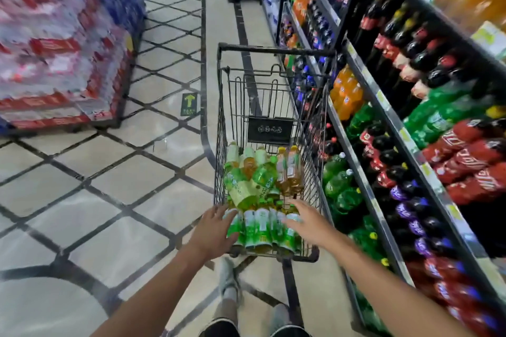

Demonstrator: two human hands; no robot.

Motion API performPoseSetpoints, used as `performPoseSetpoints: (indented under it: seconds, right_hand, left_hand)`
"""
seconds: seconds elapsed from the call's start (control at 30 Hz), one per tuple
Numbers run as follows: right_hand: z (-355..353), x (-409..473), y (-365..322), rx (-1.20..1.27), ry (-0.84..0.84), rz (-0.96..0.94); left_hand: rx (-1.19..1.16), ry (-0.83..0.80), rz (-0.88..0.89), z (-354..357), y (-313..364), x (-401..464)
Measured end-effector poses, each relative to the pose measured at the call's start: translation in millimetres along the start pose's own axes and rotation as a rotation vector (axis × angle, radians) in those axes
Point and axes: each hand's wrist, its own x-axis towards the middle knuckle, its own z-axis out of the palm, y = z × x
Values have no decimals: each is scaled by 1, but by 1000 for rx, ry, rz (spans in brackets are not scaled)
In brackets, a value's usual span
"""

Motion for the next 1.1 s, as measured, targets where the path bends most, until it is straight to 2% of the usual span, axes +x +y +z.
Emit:
performPoseSetpoints:
  seconds: [0.07,0.27,0.4,0.53,0.73,1.0,1.1]
  right_hand:
    - [1,17,-4,34,-6,33]
    - [6,78,-9,153,-29,234]
    - [5,117,-3,229,-20,318]
    - [10,160,9,295,-95,363]
    - [36,251,45,461,-140,442]
    - [89,317,72,750,-48,597]
    - [105,332,62,871,80,668]
  left_hand:
    - [12,7,41,-5,-3,19]
    - [-60,-140,16,-10,-33,83]
    - [-177,-197,-62,1,-47,127]
    - [-438,-198,-161,15,-45,164]
    - [-979,-72,-539,67,-53,234]
    - [-1400,163,-804,84,-49,284]
    - [-1522,224,-844,86,-47,293]
